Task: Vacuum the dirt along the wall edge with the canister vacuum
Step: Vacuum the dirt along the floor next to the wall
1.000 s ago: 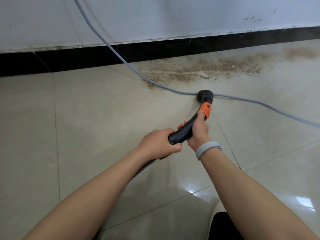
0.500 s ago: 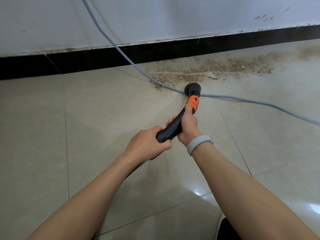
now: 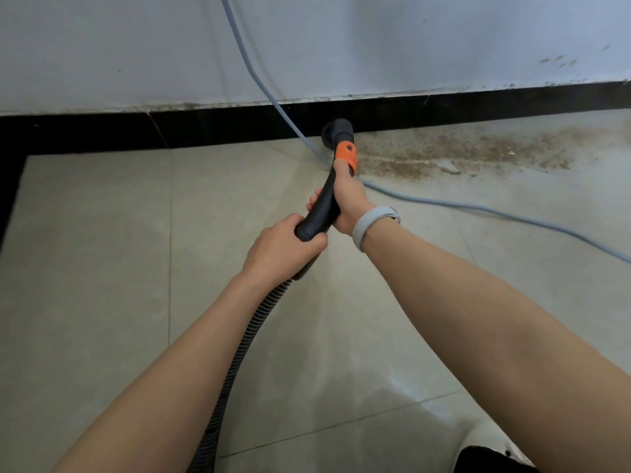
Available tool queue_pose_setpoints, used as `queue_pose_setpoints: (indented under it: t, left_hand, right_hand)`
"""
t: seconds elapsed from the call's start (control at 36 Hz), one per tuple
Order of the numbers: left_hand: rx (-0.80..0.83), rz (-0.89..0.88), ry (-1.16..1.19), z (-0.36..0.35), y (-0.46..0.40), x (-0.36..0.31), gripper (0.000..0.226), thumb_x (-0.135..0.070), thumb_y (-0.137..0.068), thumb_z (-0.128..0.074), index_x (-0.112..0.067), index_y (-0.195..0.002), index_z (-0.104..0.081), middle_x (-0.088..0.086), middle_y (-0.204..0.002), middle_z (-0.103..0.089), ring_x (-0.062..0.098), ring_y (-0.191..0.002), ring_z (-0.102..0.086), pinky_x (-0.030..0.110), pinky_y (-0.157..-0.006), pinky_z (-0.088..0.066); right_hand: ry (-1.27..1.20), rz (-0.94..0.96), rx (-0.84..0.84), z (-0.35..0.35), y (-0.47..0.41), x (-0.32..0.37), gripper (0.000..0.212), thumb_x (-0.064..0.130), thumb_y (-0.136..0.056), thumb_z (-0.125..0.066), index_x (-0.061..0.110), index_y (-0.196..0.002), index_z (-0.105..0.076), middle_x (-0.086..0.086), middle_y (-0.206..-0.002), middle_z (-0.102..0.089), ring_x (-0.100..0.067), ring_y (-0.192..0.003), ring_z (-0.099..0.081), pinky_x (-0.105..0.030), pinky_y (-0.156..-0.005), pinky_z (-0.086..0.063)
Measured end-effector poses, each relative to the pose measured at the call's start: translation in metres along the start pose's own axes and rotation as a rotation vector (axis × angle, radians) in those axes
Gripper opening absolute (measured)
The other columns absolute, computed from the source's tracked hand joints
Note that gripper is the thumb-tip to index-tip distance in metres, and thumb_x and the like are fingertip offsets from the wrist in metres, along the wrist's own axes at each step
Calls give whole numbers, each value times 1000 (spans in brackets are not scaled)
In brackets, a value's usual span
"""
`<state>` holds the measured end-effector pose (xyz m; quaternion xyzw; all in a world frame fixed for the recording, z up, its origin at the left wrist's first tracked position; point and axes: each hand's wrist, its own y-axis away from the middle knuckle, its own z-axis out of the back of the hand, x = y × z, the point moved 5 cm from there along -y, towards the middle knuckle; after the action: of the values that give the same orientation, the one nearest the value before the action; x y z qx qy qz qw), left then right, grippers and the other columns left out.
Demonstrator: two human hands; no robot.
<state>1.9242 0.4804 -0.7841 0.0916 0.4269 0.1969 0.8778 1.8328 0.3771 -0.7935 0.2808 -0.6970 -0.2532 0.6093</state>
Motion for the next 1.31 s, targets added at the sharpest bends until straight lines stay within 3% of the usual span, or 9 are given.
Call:
queue_pose_setpoints:
  t: [0.11,0.28,0.36,0.47,0.61,0.81,0.89,1.11,1.31]
  left_hand:
    - [23,51,-26,-2,8,17,32,-58,-63,-47,-31,-79,-51,-7,-77,-64,18,-77,-62,30,-65,-48]
    - [117,85,-14,-4,37,52,36,-58,-56,-49,-27,-75,-54,-8,-70,-63,12,-66,-61,29,-57,-46]
    - [298,138,-47,-7,46,63,28,-49,-65,-60,-24,-76,-58,-7,-73,-65,8,-67,-62,25,-56,-44]
    - [583,194,-70,-10,58,71,22,-38,-80,-68,-18,-88,-66,0,-89,-72,12,-80,-69,26,-75,-54]
    - [751,182,-41,-28,73,70,17,-37,-82,-70,-21,-82,-65,-2,-88,-71,13,-84,-69,25,-79,-53]
    - [769,135,22,-58,78,63,17,-37,-80,-69,-21,-81,-65,-3,-88,-72,13,-83,-69,26,-78,-53]
    - [745,89,1,-66,74,52,19,-38,-80,-68,-21,-78,-59,-7,-76,-65,8,-69,-63,20,-65,-48]
    - [835,-18,-152,-81,74,30,21,-41,-78,-68,-30,-71,-51,-16,-66,-58,0,-56,-55,15,-51,-39]
    - [784,19,-108,-75,76,45,17,-33,-75,-68,-27,-69,-53,-15,-61,-56,1,-52,-53,20,-55,-41]
  right_hand:
    - [-6,-61,23,-4,0,-23,50,57,-92,-51,7,-86,-47,-13,-76,-58,-27,-57,-60,-31,-50,-53]
    - [-17,-80,27,-6,21,-67,35,43,-98,-48,10,-87,-44,-13,-70,-56,-22,-37,-57,-30,-43,-52]
    - [1,-57,24,-8,36,-86,31,39,-99,-46,11,-85,-44,-11,-62,-53,-21,-34,-54,-29,-42,-51]
    - [40,-27,26,-6,54,-105,28,35,-99,-46,12,-83,-43,-7,-51,-51,-21,-34,-52,-29,-42,-50]
    - [70,-24,-40,15,68,-124,27,37,-98,-46,11,-91,-44,-8,-58,-51,-20,-37,-52,-29,-44,-50]
    - [71,15,-164,50,69,-124,29,40,-99,-44,12,-90,-44,-8,-61,-52,-18,-36,-53,-29,-44,-51]
    - [47,37,-229,67,66,-118,29,40,-99,-43,13,-90,-44,-8,-62,-54,-17,-36,-54,-29,-44,-50]
    - [-107,18,-348,103,77,-123,32,39,-98,-46,12,-82,-43,-10,-60,-53,-19,-35,-55,-31,-45,-50]
    - [-136,6,-268,101,74,-124,29,35,-97,-53,9,-87,-45,-10,-63,-55,-22,-41,-61,-35,-50,-55]
